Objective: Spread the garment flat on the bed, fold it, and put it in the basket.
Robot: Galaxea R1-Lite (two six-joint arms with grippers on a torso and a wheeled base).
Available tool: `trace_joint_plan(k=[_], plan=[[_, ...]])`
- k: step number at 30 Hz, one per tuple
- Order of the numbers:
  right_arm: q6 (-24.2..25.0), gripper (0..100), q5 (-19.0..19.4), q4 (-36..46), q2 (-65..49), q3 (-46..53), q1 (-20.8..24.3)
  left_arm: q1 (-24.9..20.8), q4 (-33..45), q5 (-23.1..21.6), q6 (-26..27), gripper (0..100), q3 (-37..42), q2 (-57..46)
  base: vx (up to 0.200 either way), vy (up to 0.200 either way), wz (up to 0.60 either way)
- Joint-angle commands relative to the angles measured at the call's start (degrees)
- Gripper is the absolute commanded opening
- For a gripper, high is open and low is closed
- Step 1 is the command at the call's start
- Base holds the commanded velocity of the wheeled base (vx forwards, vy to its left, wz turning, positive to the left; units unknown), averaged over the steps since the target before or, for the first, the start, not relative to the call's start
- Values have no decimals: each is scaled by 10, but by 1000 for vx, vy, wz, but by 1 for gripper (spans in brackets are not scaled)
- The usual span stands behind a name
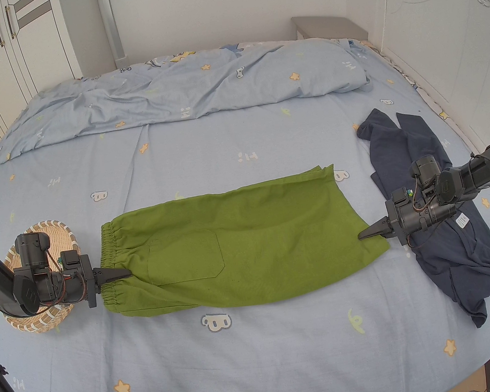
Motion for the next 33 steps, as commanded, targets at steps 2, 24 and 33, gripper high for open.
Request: trace_joint_plan(k=[2,24,33], plan=[[-1,0,2,2,8,-7,-8,0,0,0,0,0,-1,2,0,0,0],[-75,0,-2,32,-196,272,-5,31,256,5,151,0,75,-109,0,0,0],[-73,0,-6,-149,-306,535,-2,43,262,8,223,0,178,-150,0,0,0]])
